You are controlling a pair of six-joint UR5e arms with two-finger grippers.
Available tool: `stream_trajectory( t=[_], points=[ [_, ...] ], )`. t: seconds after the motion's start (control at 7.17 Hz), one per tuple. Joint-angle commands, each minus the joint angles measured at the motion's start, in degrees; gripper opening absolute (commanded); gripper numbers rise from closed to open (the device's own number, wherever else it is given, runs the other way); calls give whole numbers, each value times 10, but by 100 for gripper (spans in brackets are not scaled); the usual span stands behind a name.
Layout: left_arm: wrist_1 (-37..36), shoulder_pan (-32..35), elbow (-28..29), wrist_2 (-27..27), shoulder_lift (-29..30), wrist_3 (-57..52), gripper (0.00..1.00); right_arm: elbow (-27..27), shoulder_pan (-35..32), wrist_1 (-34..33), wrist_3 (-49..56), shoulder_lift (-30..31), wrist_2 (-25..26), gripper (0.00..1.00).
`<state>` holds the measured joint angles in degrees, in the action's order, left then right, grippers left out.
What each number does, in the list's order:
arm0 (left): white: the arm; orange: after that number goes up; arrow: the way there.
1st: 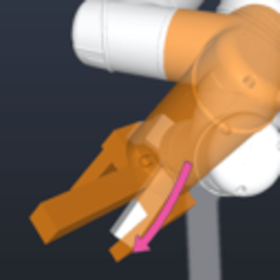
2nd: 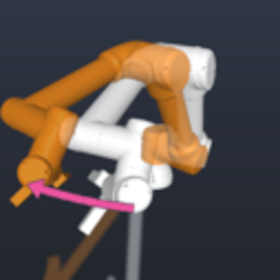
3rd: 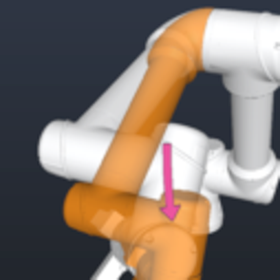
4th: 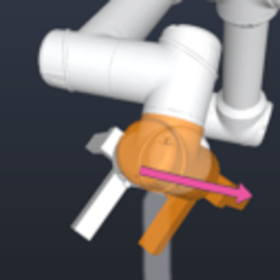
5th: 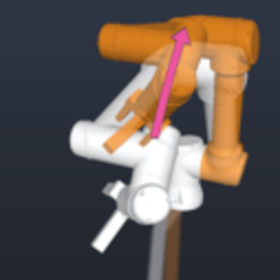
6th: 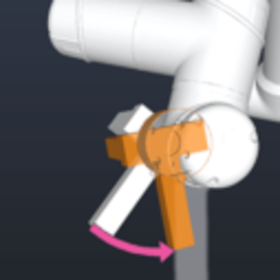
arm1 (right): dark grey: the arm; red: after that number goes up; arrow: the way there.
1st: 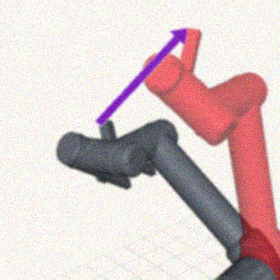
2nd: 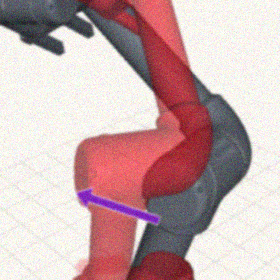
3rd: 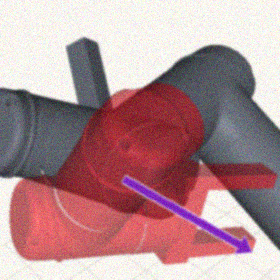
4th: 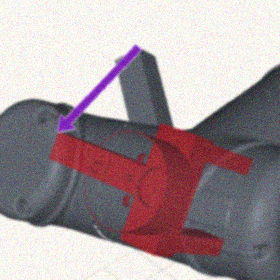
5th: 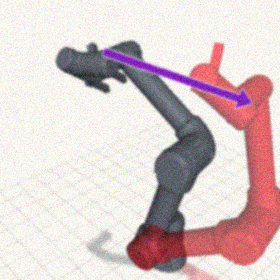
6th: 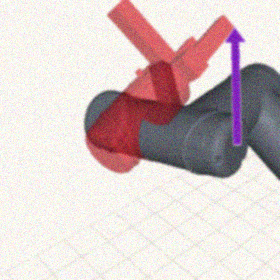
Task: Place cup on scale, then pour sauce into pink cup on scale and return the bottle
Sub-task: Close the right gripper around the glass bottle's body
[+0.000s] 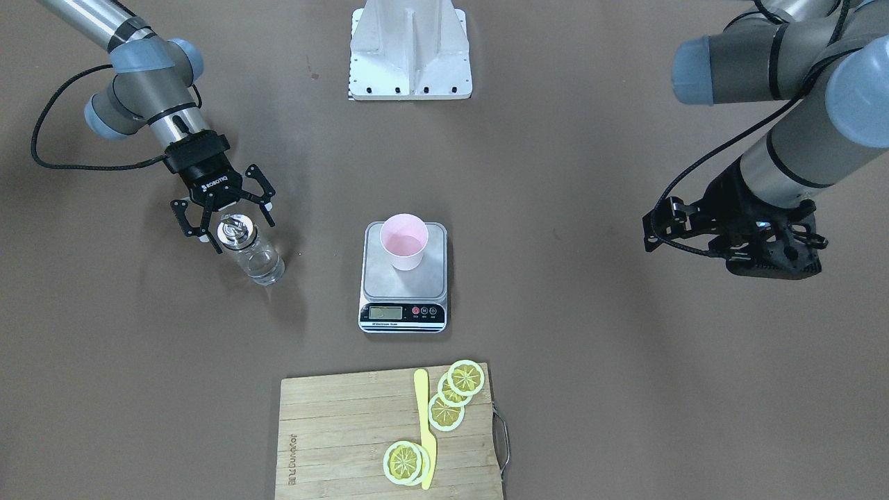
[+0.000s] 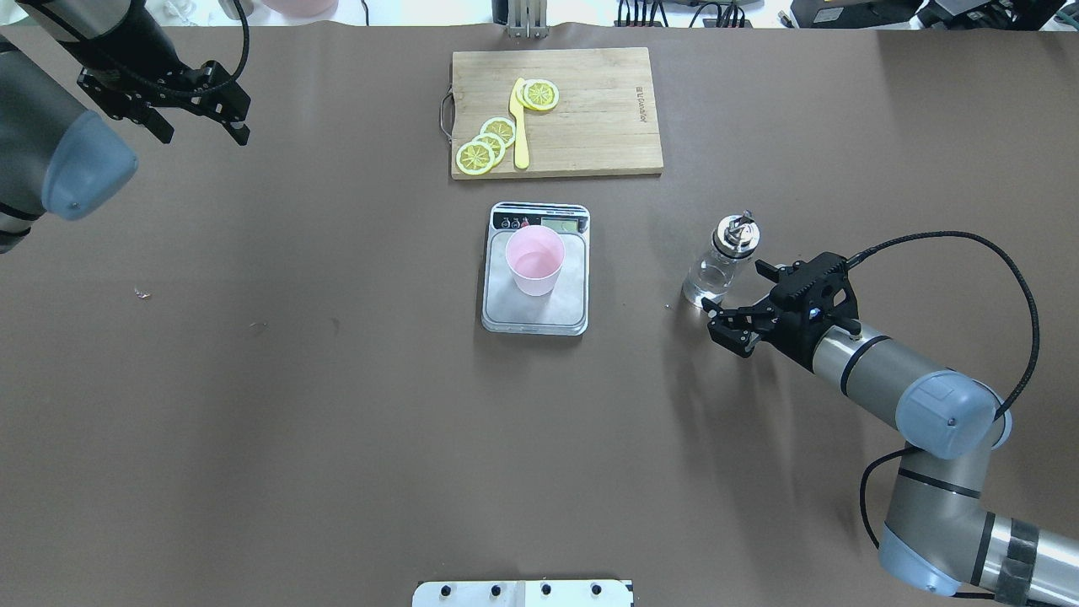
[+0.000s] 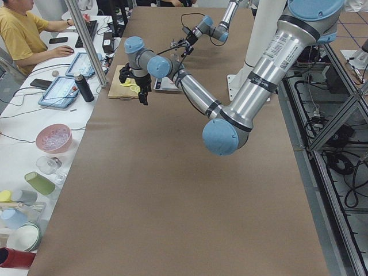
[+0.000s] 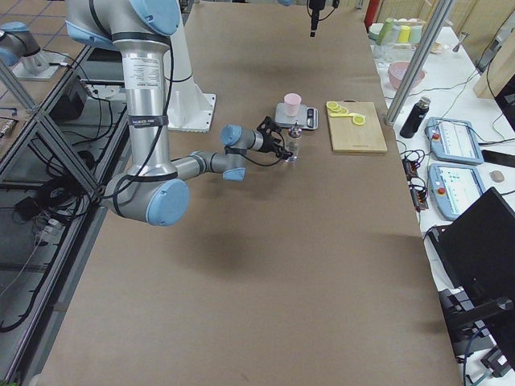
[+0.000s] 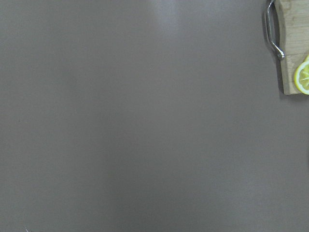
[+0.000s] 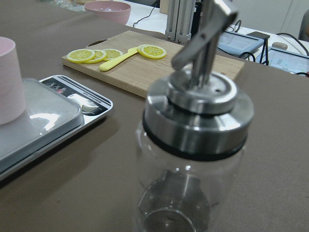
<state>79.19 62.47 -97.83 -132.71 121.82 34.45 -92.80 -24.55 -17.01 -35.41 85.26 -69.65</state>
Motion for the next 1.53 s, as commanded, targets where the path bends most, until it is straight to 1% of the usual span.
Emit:
stream_trajectory(
  t=[0.0, 0.14, 1.26, 1.4],
  points=[
    [0, -1, 0, 0, 0, 0, 98, 30, 0, 48, 3, -5, 1, 99],
    [0, -1, 0, 0, 0, 0, 98, 40, 0, 52, 4, -18, 4, 99],
    [0, -1, -1, 0, 0, 0, 98, 46, -1, 61, 5, -23, 10, 99],
    [0, -1, -1, 0, 0, 0, 98, 55, -1, 61, 3, -24, 10, 99]
  ],
)
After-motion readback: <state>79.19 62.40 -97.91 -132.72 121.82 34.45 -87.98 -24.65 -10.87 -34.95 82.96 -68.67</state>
